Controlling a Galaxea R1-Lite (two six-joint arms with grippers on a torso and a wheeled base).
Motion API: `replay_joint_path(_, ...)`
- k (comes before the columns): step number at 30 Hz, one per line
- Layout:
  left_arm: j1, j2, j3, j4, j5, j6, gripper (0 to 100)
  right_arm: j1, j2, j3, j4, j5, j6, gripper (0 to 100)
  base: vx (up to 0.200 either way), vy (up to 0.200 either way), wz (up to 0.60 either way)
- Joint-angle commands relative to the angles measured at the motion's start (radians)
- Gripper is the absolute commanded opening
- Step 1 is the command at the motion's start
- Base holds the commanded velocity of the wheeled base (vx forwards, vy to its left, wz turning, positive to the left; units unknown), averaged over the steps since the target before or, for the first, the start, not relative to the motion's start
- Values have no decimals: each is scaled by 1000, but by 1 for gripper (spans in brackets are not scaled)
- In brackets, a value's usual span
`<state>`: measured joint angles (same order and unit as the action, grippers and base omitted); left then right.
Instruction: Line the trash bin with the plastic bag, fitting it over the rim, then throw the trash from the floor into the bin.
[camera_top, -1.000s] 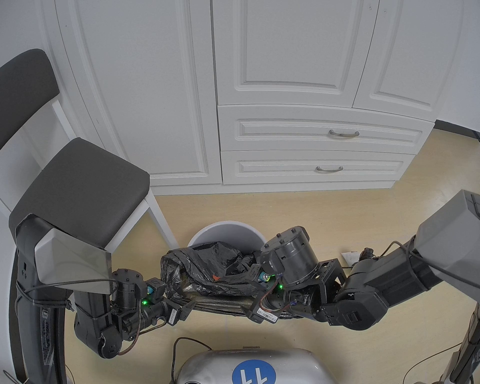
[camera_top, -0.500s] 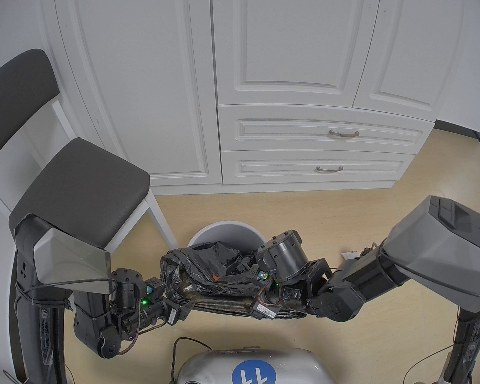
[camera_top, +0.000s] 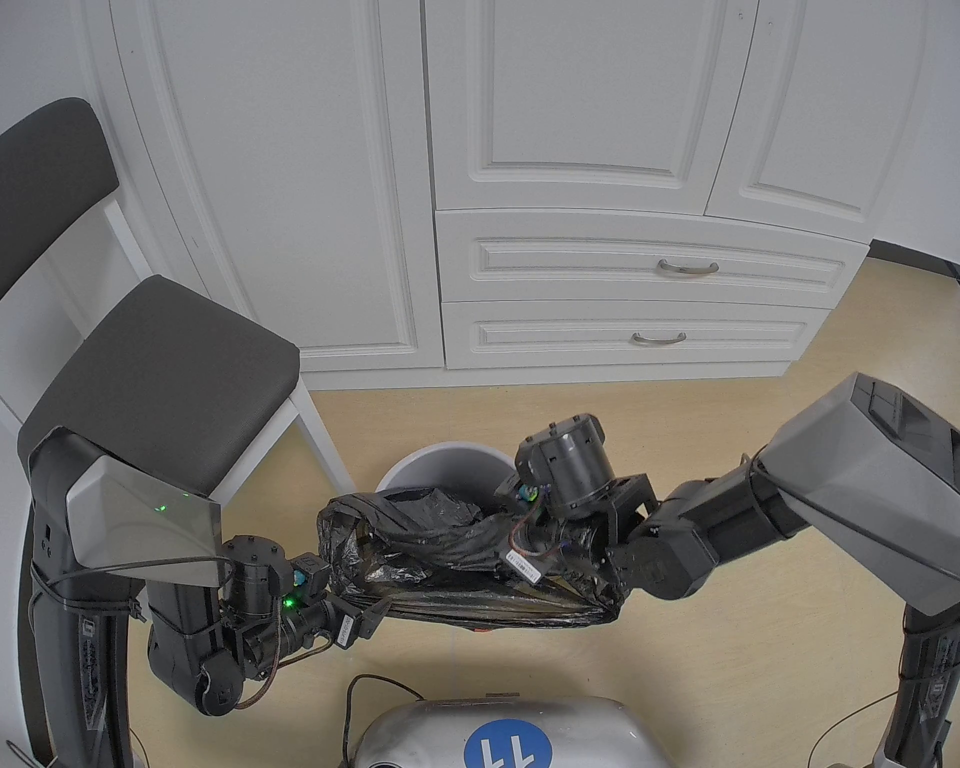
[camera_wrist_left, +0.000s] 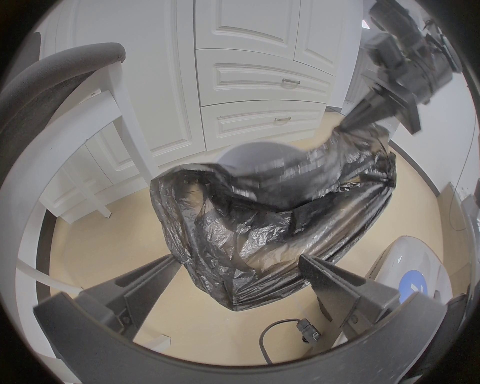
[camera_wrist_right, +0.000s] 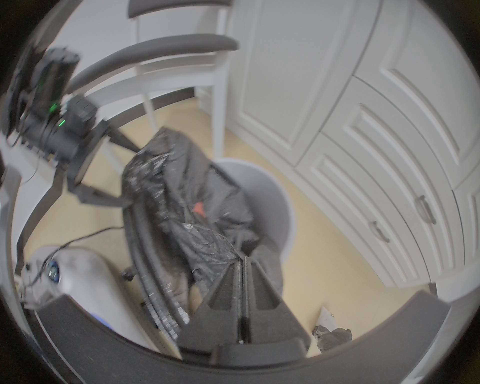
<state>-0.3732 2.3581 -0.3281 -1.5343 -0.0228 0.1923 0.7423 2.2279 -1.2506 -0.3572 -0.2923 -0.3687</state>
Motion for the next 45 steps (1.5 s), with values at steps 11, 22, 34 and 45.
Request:
replay_joint_path(11, 0, -37, -22, -1, 4, -5, 100, -106, 239, -418, 0, -134, 218, 0, 0, 0, 0)
replay_joint_path(22, 0, -62, -35, -1, 4, -27, 100, -146, 477, -749, -32, -180, 379, 0, 0, 0, 0)
replay_joint_path(34, 0, -60, -43, -1, 4, -27, 100, -147, 411, -749, -193, -180, 361, 0, 0, 0, 0)
replay_joint_path(45, -1, -69, -35, -1, 4, -27, 100, -98, 168, -444, -241, -168, 315, 100, 0, 0, 0)
